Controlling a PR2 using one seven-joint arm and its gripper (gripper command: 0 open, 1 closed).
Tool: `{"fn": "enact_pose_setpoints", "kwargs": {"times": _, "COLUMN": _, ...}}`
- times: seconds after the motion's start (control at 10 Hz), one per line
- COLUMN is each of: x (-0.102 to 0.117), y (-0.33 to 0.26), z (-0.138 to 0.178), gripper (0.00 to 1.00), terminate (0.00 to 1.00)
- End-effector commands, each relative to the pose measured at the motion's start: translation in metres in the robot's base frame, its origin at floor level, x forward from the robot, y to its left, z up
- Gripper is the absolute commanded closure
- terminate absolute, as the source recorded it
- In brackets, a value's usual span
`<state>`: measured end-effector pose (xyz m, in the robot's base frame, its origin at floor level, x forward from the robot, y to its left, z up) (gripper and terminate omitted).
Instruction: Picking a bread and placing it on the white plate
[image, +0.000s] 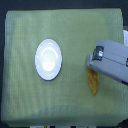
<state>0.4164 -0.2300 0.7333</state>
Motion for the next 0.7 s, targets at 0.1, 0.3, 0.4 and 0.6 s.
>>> {"fn": "enact_pose_setpoints", "kwargs": {"times": 0.1, "x": 0.030, "y": 0.017, "z": 0.051, "gripper": 1.00, "terminate": 0.00}}
{"fn": "enact_pose_setpoints", "kwargs": {"times": 0.3, "x": 0.049, "y": 0.031, "z": 0.092, "gripper": 1.00, "terminate": 0.00}}
{"fn": "enact_pose_setpoints", "kwargs": {"times": 0.4, "x": 0.068, "y": 0.049, "z": 0.127, "gripper": 1.00, "terminate": 0.00}}
{"fn": "enact_pose_setpoints", "kwargs": {"times": 0.6, "x": 0.077, "y": 0.071, "z": 0.144, "gripper": 1.00, "terminate": 0.00}}
